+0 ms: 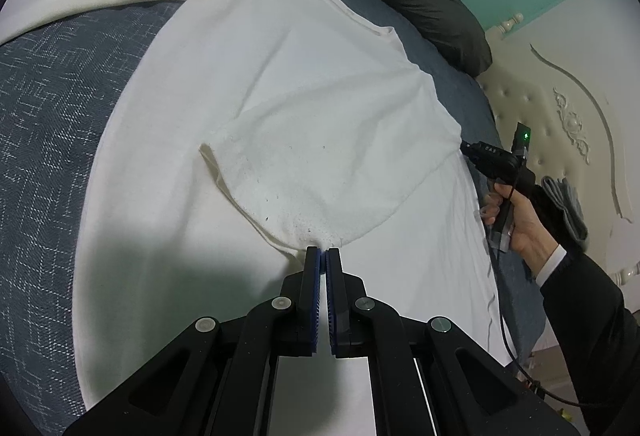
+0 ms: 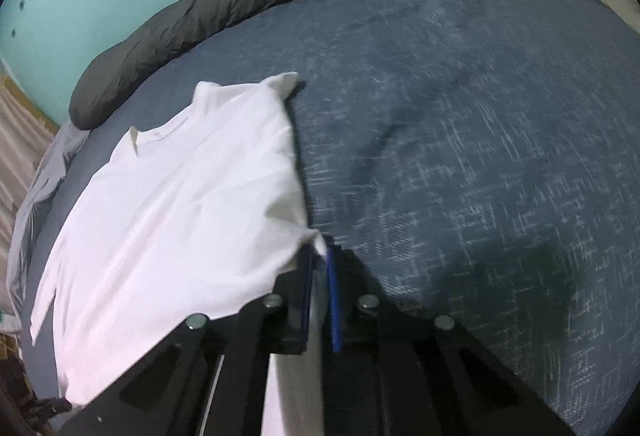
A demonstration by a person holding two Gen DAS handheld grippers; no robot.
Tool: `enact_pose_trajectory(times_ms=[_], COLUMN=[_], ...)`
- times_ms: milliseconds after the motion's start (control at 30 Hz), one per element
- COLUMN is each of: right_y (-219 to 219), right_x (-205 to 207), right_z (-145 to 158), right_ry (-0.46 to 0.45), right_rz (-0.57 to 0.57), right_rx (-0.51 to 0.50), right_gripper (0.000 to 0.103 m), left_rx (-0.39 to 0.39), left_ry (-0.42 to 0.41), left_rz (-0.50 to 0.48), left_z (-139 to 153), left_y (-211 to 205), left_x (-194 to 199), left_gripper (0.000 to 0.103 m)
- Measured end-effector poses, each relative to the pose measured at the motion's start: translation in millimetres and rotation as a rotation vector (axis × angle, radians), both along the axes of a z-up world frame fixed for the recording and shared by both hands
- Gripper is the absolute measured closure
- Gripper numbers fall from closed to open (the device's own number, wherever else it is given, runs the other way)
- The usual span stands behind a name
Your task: Fold clothes
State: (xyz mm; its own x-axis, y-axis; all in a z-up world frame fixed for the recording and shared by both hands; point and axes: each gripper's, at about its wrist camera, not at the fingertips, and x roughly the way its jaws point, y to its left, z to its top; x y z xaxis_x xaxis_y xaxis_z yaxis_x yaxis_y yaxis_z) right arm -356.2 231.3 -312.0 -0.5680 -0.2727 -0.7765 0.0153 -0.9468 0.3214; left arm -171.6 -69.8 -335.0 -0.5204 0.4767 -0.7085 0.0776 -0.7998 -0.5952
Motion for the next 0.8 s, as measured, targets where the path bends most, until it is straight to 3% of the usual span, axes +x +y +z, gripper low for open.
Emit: enact_pose_trajectory(times_ms=[300, 433, 500, 633, 733, 767, 800], right_y=[6.2, 8.3, 11.8, 35.2, 40.7, 41.6, 42.3], right_x=[3.2, -2.8, -3.4, -1.6, 7.6, 10.7, 13.3], right_z=[12.7, -2.8, -5.2, -9.2, -0.7, 0.9, 1.8], right_ry=[0.011, -0.025, -0.019, -0.044, -0.036, -0.034, -0.036], right_rz=[-0.043, -0.076, -0.084, -0.098, -0.110, -0.109, -0.108], right_rx=[0.099, 0.106, 0.071, -0.116, -0.081, -0.093, -0.108], right_gripper=[0.100, 0.100, 0.100, 0.098, 0.096, 0.090, 0.075], left_rx=[-0.001, 0.001, 0.001, 0.002, 0.004, 0.003, 0.002], left_ry=[-0.003, -0.010, -0.014, -0.010, -0.008, -0.007, -0.006], left_rz=[-0.004, -0.015, -0.019, -0.017, -0.016, -0.017, -0.017], left_z=[-1.2, -2.9, -4.2, -2.7, -2.3, -2.9, -3.0], left_y=[-0.6, 2.1, 2.7, 1.1, 1.2, 1.7, 1.7], left_x=[2.4, 1.8, 0.8, 0.1, -0.2, -0.1, 0.1], left_gripper=[0.100, 0.100, 0.100, 0.100, 0.100, 0.100, 0.100])
